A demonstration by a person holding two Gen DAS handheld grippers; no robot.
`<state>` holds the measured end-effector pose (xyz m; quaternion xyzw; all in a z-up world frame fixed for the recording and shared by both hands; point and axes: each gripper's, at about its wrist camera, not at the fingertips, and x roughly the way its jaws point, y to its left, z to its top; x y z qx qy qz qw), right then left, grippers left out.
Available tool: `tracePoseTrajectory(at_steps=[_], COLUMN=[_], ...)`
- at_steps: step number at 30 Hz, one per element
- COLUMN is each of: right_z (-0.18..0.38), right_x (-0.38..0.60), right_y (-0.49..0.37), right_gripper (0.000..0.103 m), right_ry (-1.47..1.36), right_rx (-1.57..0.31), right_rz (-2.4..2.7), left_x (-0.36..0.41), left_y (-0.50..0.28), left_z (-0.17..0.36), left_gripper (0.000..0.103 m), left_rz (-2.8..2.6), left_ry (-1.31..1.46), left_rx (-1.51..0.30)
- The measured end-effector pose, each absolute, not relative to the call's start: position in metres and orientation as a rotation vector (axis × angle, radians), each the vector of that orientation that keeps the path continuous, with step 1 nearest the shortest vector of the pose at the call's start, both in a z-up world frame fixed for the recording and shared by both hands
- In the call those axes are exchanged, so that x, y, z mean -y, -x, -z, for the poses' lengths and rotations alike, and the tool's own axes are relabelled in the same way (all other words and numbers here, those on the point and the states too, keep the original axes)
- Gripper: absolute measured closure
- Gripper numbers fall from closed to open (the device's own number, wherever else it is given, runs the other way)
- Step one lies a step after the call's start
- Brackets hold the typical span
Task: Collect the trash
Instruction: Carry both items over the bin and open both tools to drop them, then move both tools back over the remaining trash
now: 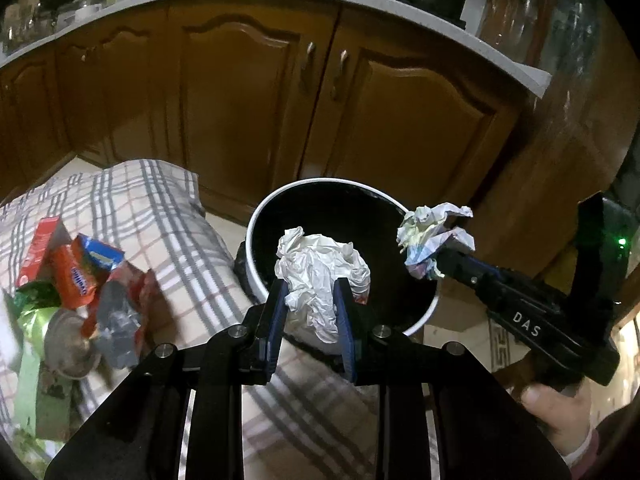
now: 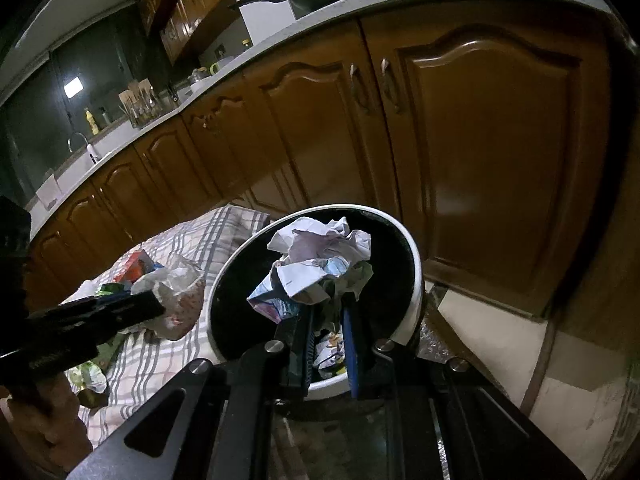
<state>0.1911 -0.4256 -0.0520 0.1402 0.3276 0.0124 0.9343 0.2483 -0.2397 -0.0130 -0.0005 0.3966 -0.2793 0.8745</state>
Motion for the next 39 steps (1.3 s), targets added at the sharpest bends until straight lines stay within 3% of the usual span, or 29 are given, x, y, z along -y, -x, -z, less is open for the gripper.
tracePoseTrajectory(at_steps=[14,18,21,23,24,27,34,39], right_z=[0.063,0.066,0.068,0.068,0.068,0.066,0.058,0.054], right_x=[0.433,0.435,0.436,0.437,0.437,0.438,0.431,0.418], right_y=[-0.212,-0.218,-0.221,-0.22,-0.218,-0.213,-0.195,-0.183], right_gripper=[0.086,0.083,0.072,0.056,0.055,0.053,0.032,0.024], right_ry=[-0.271,-0.269,-0.272,-0.277,-0.279,-0.294,-0.324,-0.35], right_rx=[-0.718,-0.73,-0.74,-0.735,-0.732,-0.721,-0.682,-0.663], right_rz=[-0.017,-0.015,-0.02,-0.024,-0.024,-0.023,-0.04,-0.063], left_x=[0.263,0.265,0.268,0.268,0.267,0.261,0.233,0.209], left_y=[-0.267,-0.271,-0.271,-0.27,-0.271,-0.27,-0.255,-0.238], left_z=[0.027,0.029,0.029,0.028,0.028,0.026,0.021,0.021], left_gripper=[0.079,0.074,0.056,0.051,0.049,0.046,0.041,0.039], left_rz=[0.576,0.568,0.564,0.559,0.558,0.549,0.523,0.497], left_ry=[-0.031,-0.034,-0.037,-0.037,-0.035,-0.021,0.019,0.04], left_rx=[-0.874,-0.88,-0.882,-0.876,-0.875,-0.869,-0.854,-0.846])
